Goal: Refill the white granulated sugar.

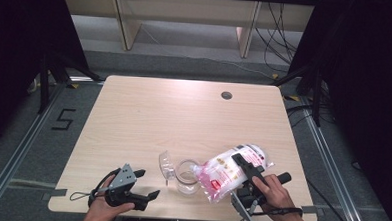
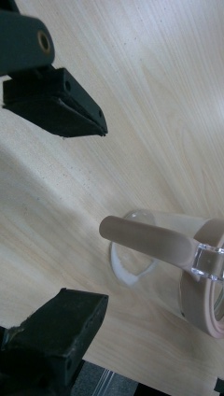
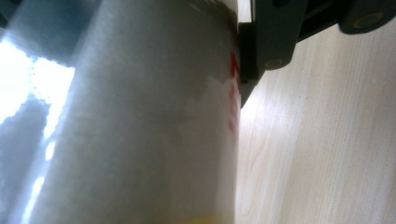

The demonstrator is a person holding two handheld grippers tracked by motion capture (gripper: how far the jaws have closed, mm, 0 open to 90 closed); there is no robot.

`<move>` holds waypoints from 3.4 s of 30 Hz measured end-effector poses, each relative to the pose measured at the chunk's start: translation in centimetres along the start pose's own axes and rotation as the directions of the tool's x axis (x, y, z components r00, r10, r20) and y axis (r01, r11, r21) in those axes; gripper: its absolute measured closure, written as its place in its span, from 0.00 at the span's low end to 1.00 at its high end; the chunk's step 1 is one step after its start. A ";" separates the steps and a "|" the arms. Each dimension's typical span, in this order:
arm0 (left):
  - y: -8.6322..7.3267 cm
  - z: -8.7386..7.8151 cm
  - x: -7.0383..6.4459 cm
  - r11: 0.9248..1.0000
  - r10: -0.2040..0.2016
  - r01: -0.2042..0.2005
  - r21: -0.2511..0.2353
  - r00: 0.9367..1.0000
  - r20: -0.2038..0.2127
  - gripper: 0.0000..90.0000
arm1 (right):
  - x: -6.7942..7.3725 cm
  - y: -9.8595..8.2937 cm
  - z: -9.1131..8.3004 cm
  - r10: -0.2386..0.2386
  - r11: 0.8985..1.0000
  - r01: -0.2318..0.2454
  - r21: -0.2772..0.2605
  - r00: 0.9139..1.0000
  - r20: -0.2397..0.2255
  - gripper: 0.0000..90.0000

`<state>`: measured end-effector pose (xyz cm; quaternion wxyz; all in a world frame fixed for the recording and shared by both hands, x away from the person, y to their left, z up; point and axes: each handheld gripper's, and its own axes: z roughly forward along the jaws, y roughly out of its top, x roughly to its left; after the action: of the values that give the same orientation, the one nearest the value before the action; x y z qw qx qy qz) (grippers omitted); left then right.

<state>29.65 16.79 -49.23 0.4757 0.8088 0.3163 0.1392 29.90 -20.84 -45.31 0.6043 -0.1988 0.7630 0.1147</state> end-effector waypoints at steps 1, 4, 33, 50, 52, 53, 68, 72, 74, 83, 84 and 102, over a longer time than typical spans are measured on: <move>0.0 0.0 0.0 1.000 0.000 0.000 0.000 1.000 -0.004 0.17 | 0.2 0.0 0.0 0.026 1.000 -0.026 0.010 1.000 -0.010 0.54; -0.1 0.0 -0.1 1.000 -0.022 0.022 -0.001 1.000 -0.001 0.17 | 0.0 0.1 0.0 -0.007 1.000 0.007 -0.001 1.000 -0.001 0.54; 0.0 0.2 -0.1 1.000 -0.002 0.002 0.000 1.000 0.000 0.17 | -0.6 0.4 -0.2 -0.119 0.993 0.118 0.026 0.993 0.024 0.54; -0.1 0.3 -0.1 1.000 -0.009 0.009 -0.001 1.000 0.003 0.17 | -1.0 0.5 -0.2 -0.134 0.990 0.133 0.050 0.991 0.027 0.55; -0.1 0.3 -0.1 1.000 -0.010 0.010 -0.005 1.000 -0.001 0.17 | -1.0 0.5 -0.2 -0.126 0.991 0.125 0.047 0.992 0.031 0.55; -0.1 0.3 -0.1 1.000 -0.010 0.010 -0.005 1.000 -0.001 0.17 | -1.2 0.6 -0.1 -0.152 0.988 0.151 0.035 0.988 0.032 0.55; -0.1 0.2 -0.1 1.000 -0.006 0.006 0.000 1.000 0.001 0.17 | -1.4 0.9 -0.2 -0.199 0.979 0.198 0.051 0.980 0.024 0.55; -0.1 0.2 -0.1 1.000 -0.008 0.008 0.001 1.000 0.001 0.17 | -1.3 0.8 -0.3 -0.182 0.982 0.180 0.055 0.983 0.035 0.55; -0.1 0.2 -0.1 1.000 -0.005 0.005 0.001 1.000 0.002 0.17 | -1.4 0.9 -0.3 -0.202 0.978 0.200 0.051 0.979 0.034 0.55; -0.1 0.2 -0.1 1.000 -0.003 0.003 0.000 1.000 0.002 0.17 | -1.6 1.2 -0.4 -0.226 0.973 0.224 0.053 0.974 0.025 0.55; -0.1 0.2 -0.1 1.000 -0.003 0.003 0.001 1.000 0.002 0.17 | -1.6 1.2 -0.4 -0.218 0.975 0.217 0.058 0.976 0.024 0.55; -0.1 0.2 -0.2 1.000 -0.025 0.025 -0.002 1.000 0.002 0.17 | -1.7 1.4 -0.4 -0.239 0.969 0.237 0.068 0.971 0.012 0.56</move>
<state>29.52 16.56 -49.40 0.4786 0.8043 0.3261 0.1330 29.25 -19.47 -43.69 0.6277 -0.2675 0.7308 0.0181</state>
